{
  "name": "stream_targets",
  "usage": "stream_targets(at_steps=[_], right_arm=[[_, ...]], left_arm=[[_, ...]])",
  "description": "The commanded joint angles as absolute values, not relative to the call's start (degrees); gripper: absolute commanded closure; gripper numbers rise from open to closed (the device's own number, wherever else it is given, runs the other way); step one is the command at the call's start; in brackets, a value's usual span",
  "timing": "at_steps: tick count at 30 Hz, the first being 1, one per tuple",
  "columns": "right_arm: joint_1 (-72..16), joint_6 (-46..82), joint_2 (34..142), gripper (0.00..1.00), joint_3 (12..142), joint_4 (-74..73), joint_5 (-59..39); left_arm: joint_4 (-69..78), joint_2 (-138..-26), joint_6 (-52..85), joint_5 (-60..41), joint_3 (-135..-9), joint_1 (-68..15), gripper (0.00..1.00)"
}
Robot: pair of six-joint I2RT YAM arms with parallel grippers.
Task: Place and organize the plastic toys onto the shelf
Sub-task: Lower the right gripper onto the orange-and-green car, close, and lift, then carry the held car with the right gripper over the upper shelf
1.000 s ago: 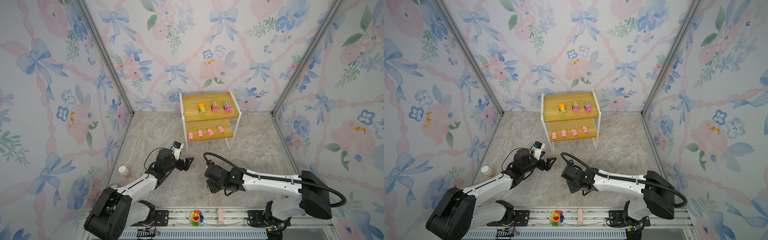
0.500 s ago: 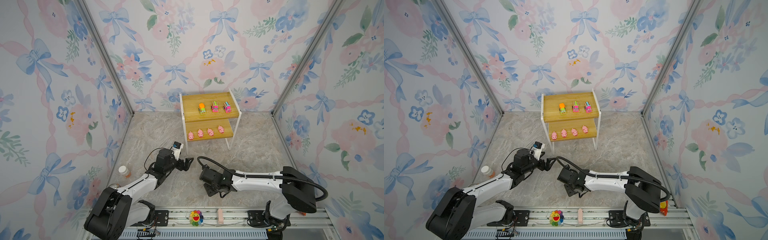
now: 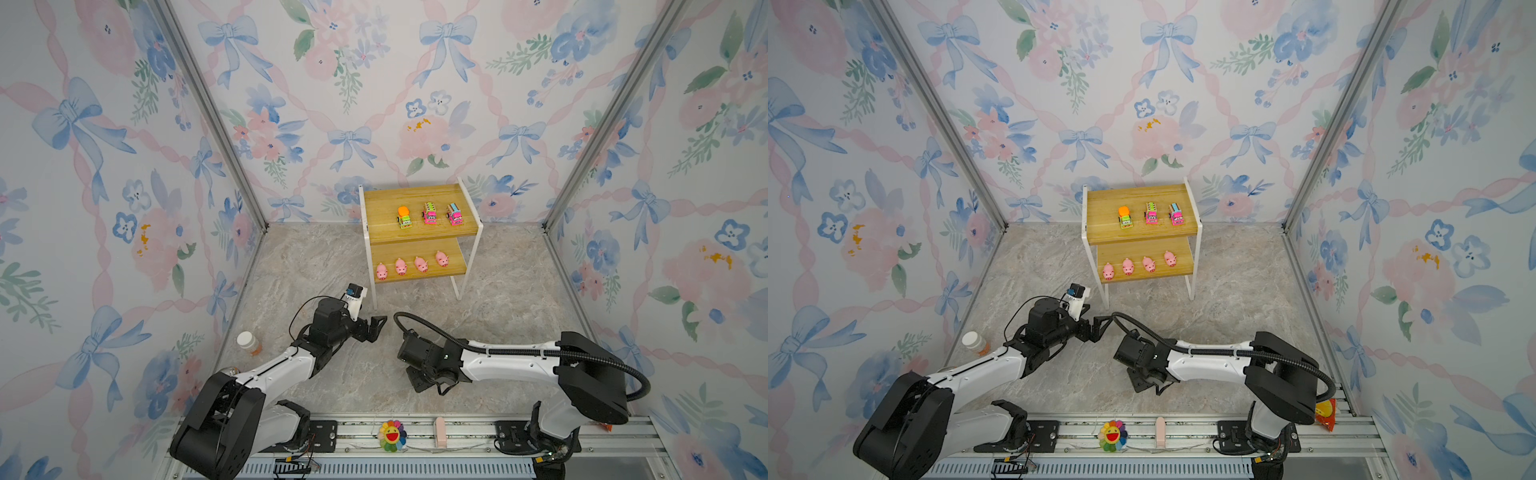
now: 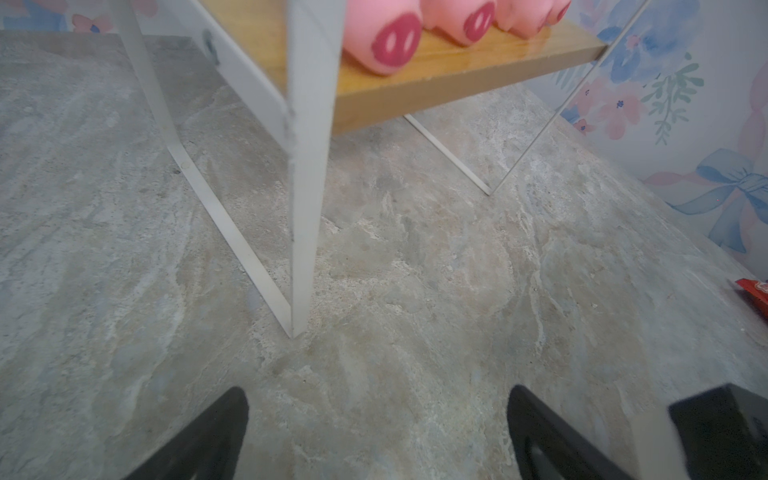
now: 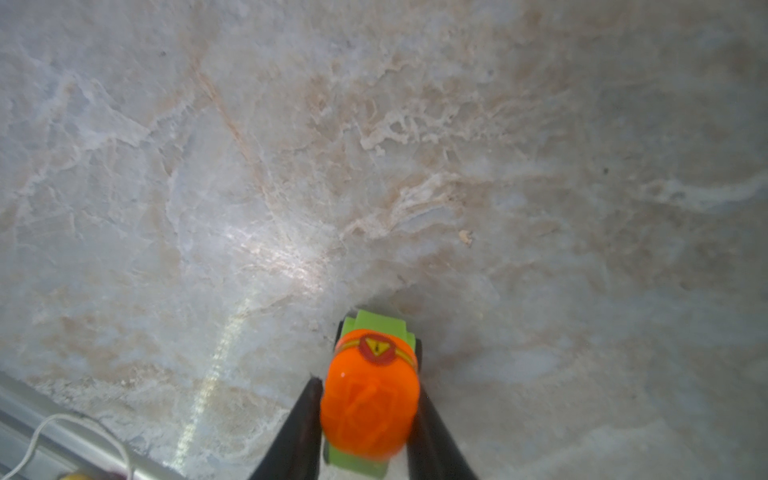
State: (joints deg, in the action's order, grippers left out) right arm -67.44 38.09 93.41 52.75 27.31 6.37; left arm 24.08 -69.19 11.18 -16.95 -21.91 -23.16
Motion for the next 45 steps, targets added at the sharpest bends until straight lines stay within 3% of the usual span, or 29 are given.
stream_targets(at_steps=[1,10,22,29,35,45], right_arm=[[-67.02,38.23,93.99,0.71,53.24,28.55,5.49],[-65.44,32.24,89.54,0.78,62.63,37.28,2.06],[-57.53,22.79,86.98,0.80,96.42,55.04,0.68],[-55.05,16.57,94.44,0.81,122.35,59.59,5.13],[-53.80,13.80,107.19,0.81,144.03,63.30,10.82],[-53.54,14.89,112.02,0.82,144.38,55.32,18.59]], left_arm=[[24.13,-69.32,11.69,-16.52,-21.45,-22.60,0.02],[24.15,-68.83,11.69,-16.53,-21.27,-22.62,0.02],[24.13,-66.93,11.52,-16.35,-20.57,-22.63,0.02],[24.14,-68.43,11.34,-17.86,-22.01,-22.59,0.02],[24.08,-69.86,11.25,-18.54,-23.25,-22.59,0.02],[24.13,-69.48,11.09,-18.30,-23.21,-22.59,0.02]])
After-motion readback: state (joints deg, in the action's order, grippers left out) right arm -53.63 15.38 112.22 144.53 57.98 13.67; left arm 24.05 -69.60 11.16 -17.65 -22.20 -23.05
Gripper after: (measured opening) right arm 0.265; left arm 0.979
